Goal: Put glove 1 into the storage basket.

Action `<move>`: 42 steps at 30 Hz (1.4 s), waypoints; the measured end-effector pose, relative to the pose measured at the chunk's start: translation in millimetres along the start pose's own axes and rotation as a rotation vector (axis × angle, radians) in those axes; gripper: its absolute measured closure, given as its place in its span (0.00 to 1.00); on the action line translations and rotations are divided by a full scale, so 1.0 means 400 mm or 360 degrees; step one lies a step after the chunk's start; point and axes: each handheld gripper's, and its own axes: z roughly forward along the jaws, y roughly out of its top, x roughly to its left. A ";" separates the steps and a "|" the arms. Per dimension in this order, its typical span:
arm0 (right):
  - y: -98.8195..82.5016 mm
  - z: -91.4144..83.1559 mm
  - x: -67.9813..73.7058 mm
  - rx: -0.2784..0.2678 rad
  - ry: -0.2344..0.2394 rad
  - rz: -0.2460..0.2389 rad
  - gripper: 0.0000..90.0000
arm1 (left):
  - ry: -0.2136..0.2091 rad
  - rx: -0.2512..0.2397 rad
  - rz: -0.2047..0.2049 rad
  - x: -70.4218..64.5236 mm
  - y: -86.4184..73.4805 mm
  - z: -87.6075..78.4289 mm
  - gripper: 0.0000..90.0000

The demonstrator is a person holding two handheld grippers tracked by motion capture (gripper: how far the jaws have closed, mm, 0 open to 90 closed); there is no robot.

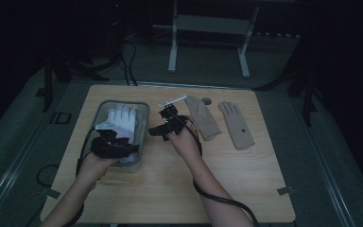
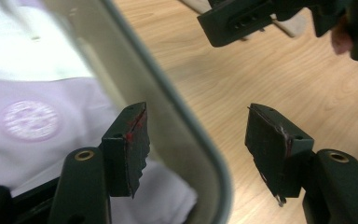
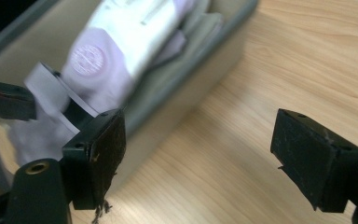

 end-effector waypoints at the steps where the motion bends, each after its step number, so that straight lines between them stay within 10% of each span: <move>1: -0.007 -0.007 -0.011 0.0001 -0.0003 -0.0005 0.20 | -0.0018 -0.0002 0.0005 -0.007 0.001 0.004 0.44; 15: -0.087 -0.067 -0.132 -0.0059 -0.0039 -0.0007 0.20 | -0.0126 -0.0016 0.0089 -0.104 -0.003 0.061 0.45; 29: -0.152 -0.098 -0.243 -0.0087 -0.0041 -0.0071 0.16 | -0.0343 -0.0006 0.0247 -0.218 -0.066 0.149 0.23; 35: -0.171 -0.123 -0.316 -0.0174 -0.0085 0.0048 0.16 | -0.0251 -0.0044 0.0291 -0.226 -0.114 0.190 0.15; 42: -0.176 -0.115 -0.363 -0.0151 -0.0213 0.0016 0.15 | -0.0178 -0.0154 0.0329 -0.233 -0.172 0.221 0.15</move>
